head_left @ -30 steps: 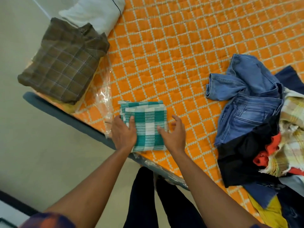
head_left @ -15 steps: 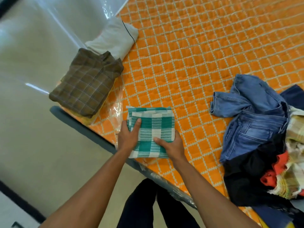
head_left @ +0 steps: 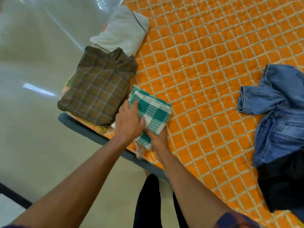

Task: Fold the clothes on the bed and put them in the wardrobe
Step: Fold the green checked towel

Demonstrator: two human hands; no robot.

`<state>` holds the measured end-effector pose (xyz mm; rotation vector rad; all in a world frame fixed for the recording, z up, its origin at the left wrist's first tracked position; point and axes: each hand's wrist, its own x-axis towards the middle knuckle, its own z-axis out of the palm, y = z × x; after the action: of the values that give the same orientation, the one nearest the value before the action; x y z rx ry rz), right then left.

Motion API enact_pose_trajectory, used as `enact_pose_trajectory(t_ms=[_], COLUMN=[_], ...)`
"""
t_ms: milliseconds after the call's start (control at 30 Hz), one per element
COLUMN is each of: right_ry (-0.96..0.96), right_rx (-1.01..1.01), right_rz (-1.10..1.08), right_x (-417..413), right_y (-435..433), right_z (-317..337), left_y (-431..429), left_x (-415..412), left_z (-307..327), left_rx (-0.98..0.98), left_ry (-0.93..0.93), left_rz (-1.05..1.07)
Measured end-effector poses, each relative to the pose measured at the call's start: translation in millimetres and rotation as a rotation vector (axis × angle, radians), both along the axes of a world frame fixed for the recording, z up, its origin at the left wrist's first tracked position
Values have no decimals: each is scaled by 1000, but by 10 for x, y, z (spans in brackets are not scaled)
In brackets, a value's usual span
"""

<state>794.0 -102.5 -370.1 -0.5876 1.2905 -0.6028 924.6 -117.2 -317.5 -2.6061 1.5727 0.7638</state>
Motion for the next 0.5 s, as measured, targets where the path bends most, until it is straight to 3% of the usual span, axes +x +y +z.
enact_pose_trajectory(t_ms=[167, 300, 500], right_ry=[26, 163, 268], right_rx=[-132, -112, -127], right_rz=[104, 165, 238], right_x=[70, 174, 184], right_y=[-97, -119, -177], right_z=[131, 66, 45], left_y=[212, 303, 327], left_x=[-150, -107, -50], left_z=[-21, -189, -448], left_rx=[-254, -103, -48], left_ry=[-61, 65, 65], left_rz=[-109, -121, -121])
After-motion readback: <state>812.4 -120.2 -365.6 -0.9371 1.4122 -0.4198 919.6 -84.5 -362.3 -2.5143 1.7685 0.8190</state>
